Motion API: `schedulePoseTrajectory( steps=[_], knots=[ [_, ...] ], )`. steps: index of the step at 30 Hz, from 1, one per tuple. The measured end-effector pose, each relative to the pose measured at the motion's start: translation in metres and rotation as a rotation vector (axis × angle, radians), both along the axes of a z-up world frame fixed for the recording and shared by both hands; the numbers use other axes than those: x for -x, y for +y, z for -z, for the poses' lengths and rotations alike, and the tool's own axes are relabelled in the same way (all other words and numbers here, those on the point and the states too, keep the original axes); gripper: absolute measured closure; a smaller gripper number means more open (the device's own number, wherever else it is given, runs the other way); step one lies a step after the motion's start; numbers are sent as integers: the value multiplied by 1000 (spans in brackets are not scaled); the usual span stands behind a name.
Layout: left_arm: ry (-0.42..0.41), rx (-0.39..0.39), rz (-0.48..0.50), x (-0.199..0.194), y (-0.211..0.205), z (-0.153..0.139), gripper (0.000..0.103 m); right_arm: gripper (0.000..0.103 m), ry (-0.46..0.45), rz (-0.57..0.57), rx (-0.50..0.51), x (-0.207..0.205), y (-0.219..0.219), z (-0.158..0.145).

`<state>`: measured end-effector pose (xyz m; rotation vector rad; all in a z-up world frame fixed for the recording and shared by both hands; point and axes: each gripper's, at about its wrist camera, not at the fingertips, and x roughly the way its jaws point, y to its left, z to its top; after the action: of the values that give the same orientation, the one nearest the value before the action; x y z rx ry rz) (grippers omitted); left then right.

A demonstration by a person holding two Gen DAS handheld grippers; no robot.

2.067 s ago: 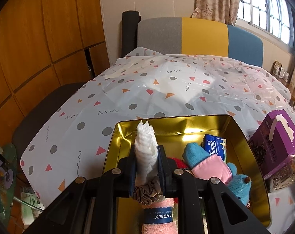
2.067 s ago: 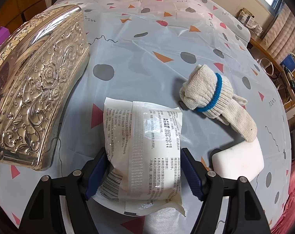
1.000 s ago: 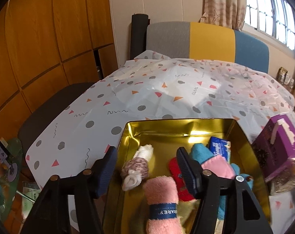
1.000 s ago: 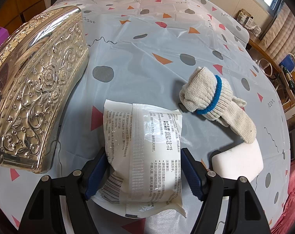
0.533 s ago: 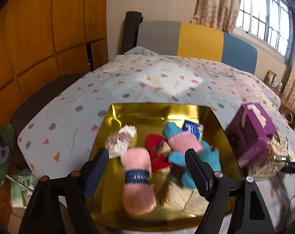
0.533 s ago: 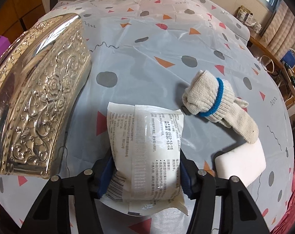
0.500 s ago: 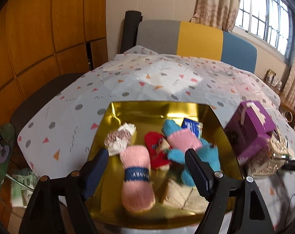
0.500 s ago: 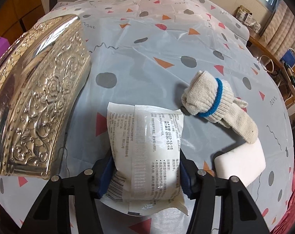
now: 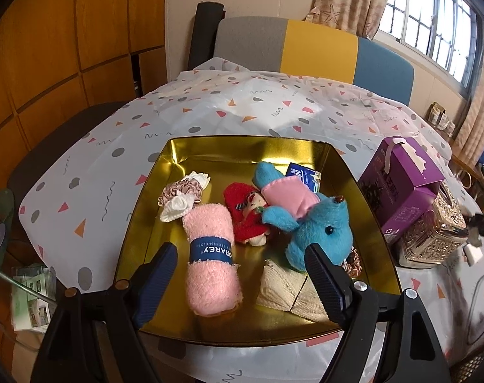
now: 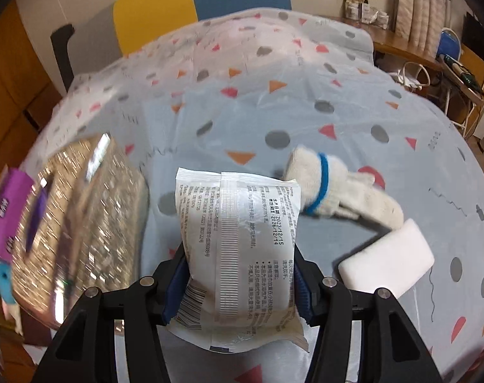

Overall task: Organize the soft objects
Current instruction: 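Carry the white printed packet into the gold tray and open the right tool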

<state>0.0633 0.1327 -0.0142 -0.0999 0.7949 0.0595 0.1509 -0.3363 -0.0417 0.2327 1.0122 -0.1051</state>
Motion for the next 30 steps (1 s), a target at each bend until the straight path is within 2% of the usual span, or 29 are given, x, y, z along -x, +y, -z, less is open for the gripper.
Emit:
schedulePoseTrajectory(
  steps=[7, 12, 15, 18, 20, 23, 27, 30],
  knots=[
    [-8, 8, -19, 4, 9, -1, 17, 46, -90, -60, 23, -16, 37, -52],
    [-20, 10, -51, 8, 21, -4, 17, 46, -222, -150, 27, -17, 85, -109],
    [-25, 13, -78, 10, 30, -5, 16, 46, -293, -252, 4, -11, 130, -140],
    [-32, 13, -111, 13, 41, -6, 16, 46, -341, -377, -4, 0, 180, -157],
    [-33, 14, -138, 15, 51, -6, 16, 46, -325, -460, -32, 2, 210, -157],
    [-33, 18, -183, 20, 68, -6, 15, 46, -259, -598, -56, 5, 266, -141],
    [-31, 23, -230, 26, 85, -4, 15, 46, -115, -721, -77, 1, 336, -94],
    [-23, 25, -251, 29, 95, -1, 15, 46, 5, -738, -106, -8, 373, -54]
  ],
)
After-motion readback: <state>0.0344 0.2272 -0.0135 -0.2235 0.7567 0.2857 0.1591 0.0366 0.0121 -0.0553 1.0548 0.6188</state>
